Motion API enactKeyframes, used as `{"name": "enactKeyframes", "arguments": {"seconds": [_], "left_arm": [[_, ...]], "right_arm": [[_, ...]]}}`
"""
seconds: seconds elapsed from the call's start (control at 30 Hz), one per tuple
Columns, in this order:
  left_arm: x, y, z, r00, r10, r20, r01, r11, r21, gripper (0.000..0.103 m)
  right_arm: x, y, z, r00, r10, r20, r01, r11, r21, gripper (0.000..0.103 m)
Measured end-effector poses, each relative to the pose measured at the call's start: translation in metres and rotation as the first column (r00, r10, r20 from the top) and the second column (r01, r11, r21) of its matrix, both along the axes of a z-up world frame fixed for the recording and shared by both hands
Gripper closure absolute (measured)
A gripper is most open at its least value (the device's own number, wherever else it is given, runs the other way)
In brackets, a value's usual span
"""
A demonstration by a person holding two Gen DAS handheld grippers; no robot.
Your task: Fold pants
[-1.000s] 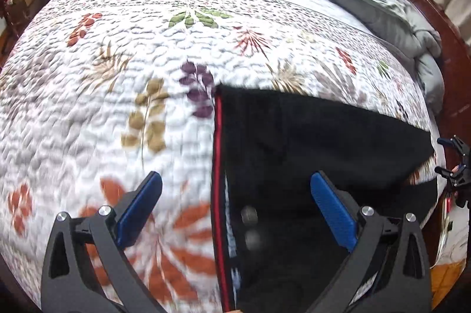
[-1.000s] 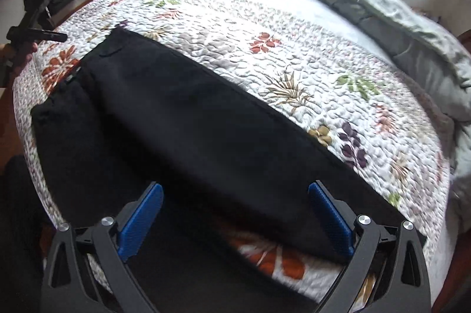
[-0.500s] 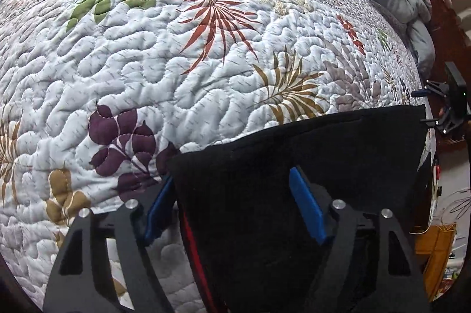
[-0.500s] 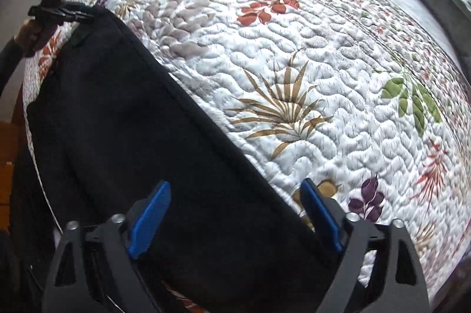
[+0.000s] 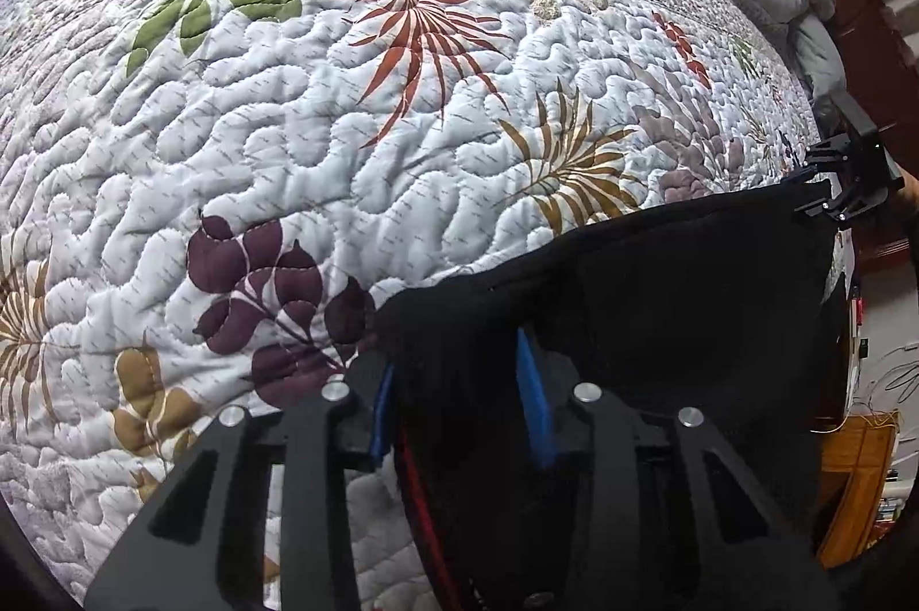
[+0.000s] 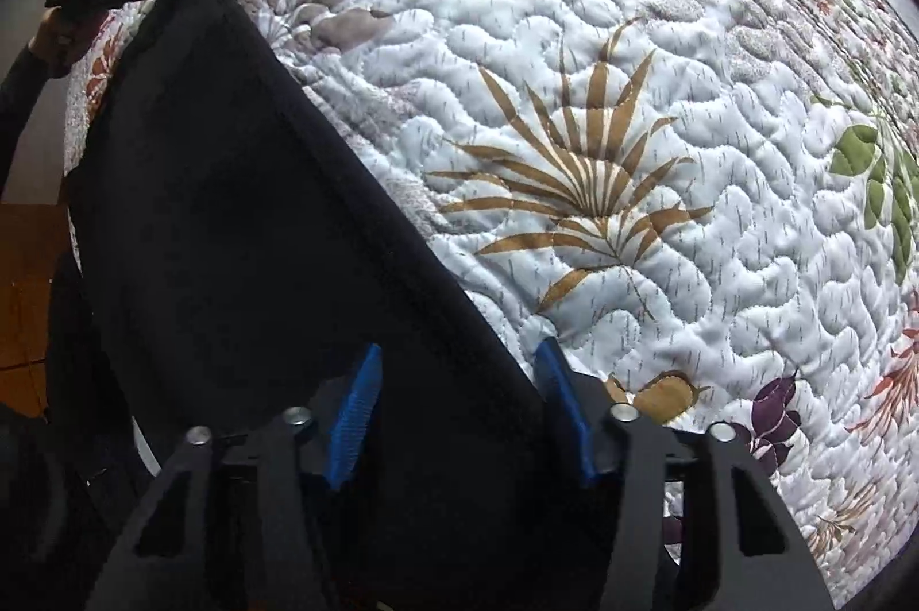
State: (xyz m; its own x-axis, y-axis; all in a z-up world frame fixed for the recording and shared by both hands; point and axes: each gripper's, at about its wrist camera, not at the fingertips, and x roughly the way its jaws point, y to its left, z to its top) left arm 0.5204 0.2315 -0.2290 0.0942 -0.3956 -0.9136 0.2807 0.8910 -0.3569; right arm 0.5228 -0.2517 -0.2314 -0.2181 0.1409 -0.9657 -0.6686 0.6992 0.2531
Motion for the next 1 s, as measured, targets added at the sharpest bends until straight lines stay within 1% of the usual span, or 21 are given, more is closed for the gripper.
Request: {"name": "enactKeyframes", "arguments": {"seconds": [0.03,0.07,0.1,0.13,0.23,0.37,0.43,0.47,0.57,0.6,0.7,0.77,0.8,0.87,0.9,0.93,1.0], "left_arm": [[-0.001,0.0,0.003,1.0,0.006,0.004,-0.006,1.0,-0.008,0.075],[-0.003,-0.001,0.007,1.0,0.003,0.014,-0.003,1.0,-0.009,0.077],[-0.005,-0.002,0.01,1.0,0.0,0.026,0.001,1.0,-0.008,0.08],[-0.008,-0.004,0.016,0.999,-0.004,0.042,0.004,1.0,-0.009,0.082],[-0.017,-0.005,0.033,0.997,-0.006,0.078,0.006,1.0,-0.011,0.085],[-0.039,-0.007,0.07,0.987,-0.024,0.158,0.027,1.0,-0.015,0.086],[-0.052,-0.005,0.087,0.981,-0.028,0.194,0.033,0.999,-0.02,0.086],[-0.06,-0.004,0.097,0.976,-0.026,0.218,0.033,0.999,-0.029,0.086],[-0.09,0.0,0.121,0.962,-0.023,0.272,0.041,0.997,-0.064,0.086],[-0.098,0.0,0.125,0.959,-0.022,0.283,0.045,0.996,-0.073,0.086],[-0.133,0.005,0.139,0.948,-0.014,0.318,0.052,0.992,-0.111,0.086],[-0.158,0.008,0.144,0.94,-0.004,0.34,0.051,0.99,-0.13,0.086],[-0.171,0.01,0.145,0.938,0.002,0.346,0.05,0.989,-0.141,0.086],[-0.195,0.013,0.144,0.934,0.007,0.357,0.05,0.987,-0.152,0.086],[-0.209,0.013,0.143,0.931,0.004,0.365,0.051,0.989,-0.139,0.086],[-0.222,0.012,0.14,0.925,-0.009,0.38,0.053,0.993,-0.106,0.085],[-0.243,0.014,0.134,0.919,-0.025,0.394,0.057,0.996,-0.07,0.085]], "right_arm": [[-0.001,-0.003,0.003,1.0,0.006,0.013,-0.006,1.0,-0.012,0.079],[-0.003,-0.005,0.006,1.0,0.008,0.023,-0.008,1.0,-0.022,0.095],[-0.007,-0.009,0.01,0.999,0.011,0.03,-0.011,1.0,-0.02,0.097],[-0.012,-0.012,0.017,0.999,0.012,0.044,-0.011,1.0,-0.015,0.097],[-0.029,-0.016,0.038,0.996,0.02,0.083,-0.019,1.0,-0.013,0.098],[-0.052,-0.021,0.074,0.99,0.027,0.141,-0.026,1.0,-0.008,0.098],[-0.067,-0.026,0.098,0.982,0.016,0.189,-0.016,1.0,-0.001,0.098],[-0.073,-0.028,0.109,0.979,0.013,0.205,-0.014,1.0,0.002,0.098],[-0.107,-0.03,0.14,0.962,0.005,0.274,-0.01,1.0,0.017,0.098],[-0.114,-0.025,0.14,0.957,0.005,0.289,-0.01,1.0,0.017,0.098],[-0.148,-0.014,0.153,0.931,-0.007,0.364,0.003,1.0,0.014,0.098],[-0.178,-0.012,0.158,0.906,-0.012,0.422,0.009,1.0,0.008,0.098],[-0.185,-0.01,0.156,0.897,-0.009,0.443,0.009,1.0,0.001,0.098],[-0.218,-0.004,0.154,0.867,-0.001,0.498,0.015,1.0,-0.023,0.098],[-0.227,-0.003,0.154,0.854,0.001,0.521,0.018,0.999,-0.03,0.098],[-0.241,-0.001,0.152,0.834,0.006,0.552,0.022,0.999,-0.045,0.098],[-0.266,0.004,0.144,0.804,0.026,0.594,0.025,0.997,-0.078,0.098]]}}
